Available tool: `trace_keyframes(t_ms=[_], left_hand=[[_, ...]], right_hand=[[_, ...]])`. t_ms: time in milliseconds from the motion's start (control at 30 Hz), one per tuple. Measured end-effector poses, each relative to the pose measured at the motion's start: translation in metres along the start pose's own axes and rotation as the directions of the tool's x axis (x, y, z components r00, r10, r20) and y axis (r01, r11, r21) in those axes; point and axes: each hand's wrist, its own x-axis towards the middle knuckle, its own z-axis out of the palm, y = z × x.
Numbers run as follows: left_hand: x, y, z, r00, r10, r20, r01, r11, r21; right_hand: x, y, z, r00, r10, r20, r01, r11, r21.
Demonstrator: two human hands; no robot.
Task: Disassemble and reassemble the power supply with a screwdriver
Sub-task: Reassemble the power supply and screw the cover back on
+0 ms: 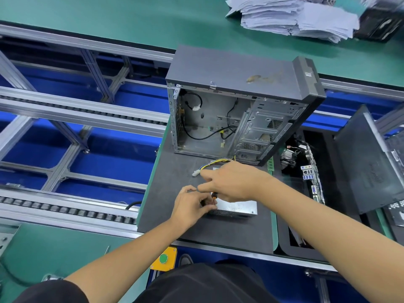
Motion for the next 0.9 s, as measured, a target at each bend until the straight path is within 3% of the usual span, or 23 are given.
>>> trace_keyframes(t_ms=[233,400,567,733,900], left_hand=[[-0.002,-0.005,0.007,1.000,-0.021,0.004,0.021,0.999,-0.040],[-0.004,-0.007,0.008,1.000,-0.002,-0.008,0.002,0.999,-0.051],[-0.005,-0.008,0.007,1.000,0.001,-0.001,-0.001,0.994,-0.106],[-0.010,-0.010,0.009,0.999,-0.005,-0.038,0.000,0.994,-0.112],[-0.010,-0.004,0.009,0.996,-0.090,-0.007,0.089,0.989,-0.117]], right_hand=[[0.009,-0.003,0.001,0.999,0.040,0.021,-0.041,0.999,0.030],[0.013,-0.005,0.007,0.979,0.193,0.061,-0.200,0.963,0.180],[0.011,0.001,0.004,0.992,0.074,0.098,-0.102,0.943,0.318],[0.012,-0.001,0.007,0.999,0.029,0.041,-0.037,0.975,0.220],[0.016,-0.004,0.008,0.991,0.123,0.048,-0.131,0.967,0.217]])
